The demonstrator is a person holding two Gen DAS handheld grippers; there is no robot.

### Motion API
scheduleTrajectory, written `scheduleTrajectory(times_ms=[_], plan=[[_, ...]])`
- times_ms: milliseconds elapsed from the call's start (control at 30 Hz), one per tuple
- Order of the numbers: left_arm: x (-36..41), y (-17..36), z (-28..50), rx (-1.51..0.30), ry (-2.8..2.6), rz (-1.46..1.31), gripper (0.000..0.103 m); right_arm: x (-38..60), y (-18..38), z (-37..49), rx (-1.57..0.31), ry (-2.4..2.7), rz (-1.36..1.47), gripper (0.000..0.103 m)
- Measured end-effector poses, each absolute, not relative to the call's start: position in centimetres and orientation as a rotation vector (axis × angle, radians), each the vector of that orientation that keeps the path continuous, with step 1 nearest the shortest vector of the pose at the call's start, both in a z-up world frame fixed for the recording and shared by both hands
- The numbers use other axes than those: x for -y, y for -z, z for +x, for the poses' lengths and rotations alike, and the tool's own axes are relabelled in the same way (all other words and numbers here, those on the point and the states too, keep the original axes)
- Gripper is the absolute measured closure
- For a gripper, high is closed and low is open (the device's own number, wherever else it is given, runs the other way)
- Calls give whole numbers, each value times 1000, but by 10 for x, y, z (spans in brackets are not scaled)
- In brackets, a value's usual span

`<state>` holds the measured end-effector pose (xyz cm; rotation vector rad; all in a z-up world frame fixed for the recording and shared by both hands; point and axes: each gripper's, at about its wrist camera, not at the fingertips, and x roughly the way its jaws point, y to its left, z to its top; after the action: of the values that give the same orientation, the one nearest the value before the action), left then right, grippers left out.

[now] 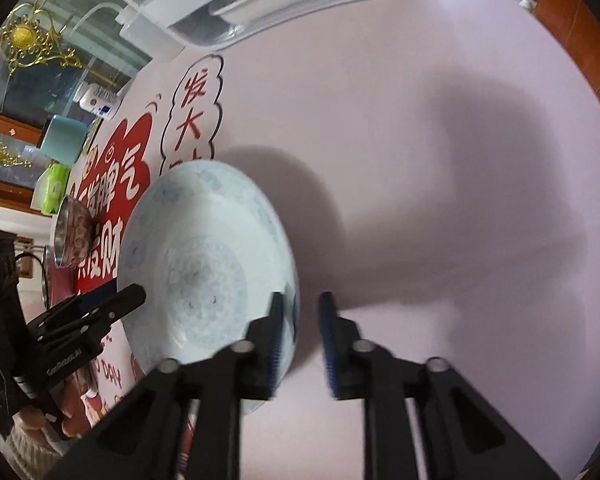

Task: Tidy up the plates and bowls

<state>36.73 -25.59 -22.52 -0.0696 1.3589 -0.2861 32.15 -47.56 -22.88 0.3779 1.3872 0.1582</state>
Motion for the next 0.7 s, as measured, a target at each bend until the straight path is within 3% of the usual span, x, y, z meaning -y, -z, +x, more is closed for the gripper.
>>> scheduleTrajectory(times_ms=[33, 133, 700], plan=[[256, 227, 368, -1370, 302, -85, 88, 475, 229, 321, -1386, -165, 377, 94], [258, 232, 369, -1379, 320, -91, 92, 473, 228, 321, -1390, -163, 374, 96], [254, 218, 344, -1365, 390, -87, 93, 475, 223, 300, -1399, -210, 402, 96]])
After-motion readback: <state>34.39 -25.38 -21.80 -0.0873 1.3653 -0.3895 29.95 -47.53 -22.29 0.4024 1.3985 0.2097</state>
